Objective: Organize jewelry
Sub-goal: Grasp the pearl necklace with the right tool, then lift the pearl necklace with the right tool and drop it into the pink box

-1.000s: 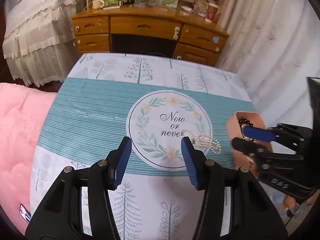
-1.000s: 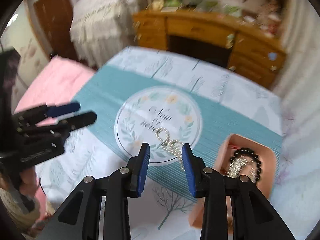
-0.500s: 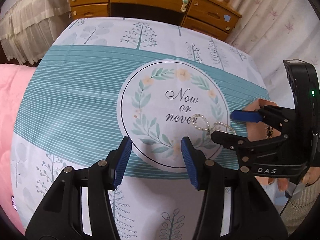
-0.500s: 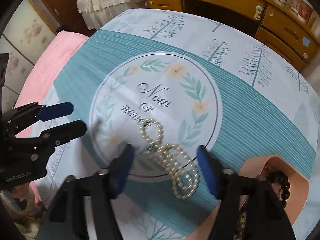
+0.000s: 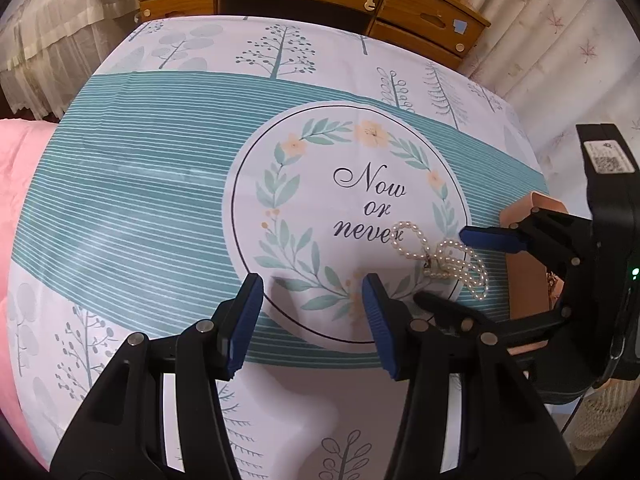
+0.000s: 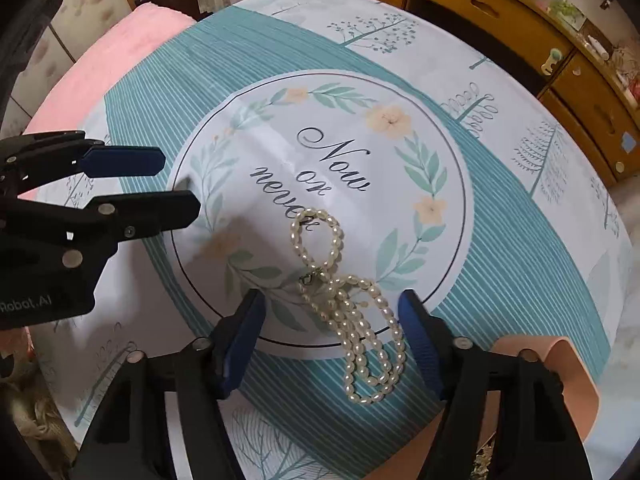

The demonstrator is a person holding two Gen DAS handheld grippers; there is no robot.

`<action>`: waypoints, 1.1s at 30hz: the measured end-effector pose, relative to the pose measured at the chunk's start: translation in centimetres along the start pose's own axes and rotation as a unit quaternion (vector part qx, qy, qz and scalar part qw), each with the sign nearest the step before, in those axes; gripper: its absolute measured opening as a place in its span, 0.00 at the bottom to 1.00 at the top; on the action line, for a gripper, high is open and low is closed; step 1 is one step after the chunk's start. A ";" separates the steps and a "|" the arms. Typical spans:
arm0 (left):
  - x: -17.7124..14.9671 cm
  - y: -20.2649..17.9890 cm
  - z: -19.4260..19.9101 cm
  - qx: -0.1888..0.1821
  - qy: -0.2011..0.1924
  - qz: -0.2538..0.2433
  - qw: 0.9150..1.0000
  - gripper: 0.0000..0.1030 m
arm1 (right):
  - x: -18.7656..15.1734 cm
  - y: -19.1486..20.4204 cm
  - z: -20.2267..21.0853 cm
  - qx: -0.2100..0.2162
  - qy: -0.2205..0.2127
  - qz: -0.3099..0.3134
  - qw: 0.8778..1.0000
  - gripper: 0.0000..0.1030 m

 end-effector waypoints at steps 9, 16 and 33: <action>-0.5 -0.3 0.0 -0.005 0.002 -0.005 1.000 0.47 | -0.3 -1.9 1.0 -0.013 -0.013 -0.046 0.999 0.13; -0.3 0.1 1.2 -0.005 -0.008 -0.005 1.000 0.47 | 0.4 -0.8 1.8 -0.008 -0.047 -0.089 0.995 0.08; -1.3 -4.2 8.0 -0.026 -0.054 -0.042 0.997 0.47 | 0.7 0.2 18.3 -0.037 -0.227 -0.143 0.963 0.08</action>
Point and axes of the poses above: each gripper's, at about its wrist camera, not at the fingertips, and z roughly against the way its jaws point, y to its left, x to its top, the point moved 10 cm from there along -z, roughly the way its jaws point, and after that the axes turned 12 degrees about z, right-handed, at the moved point
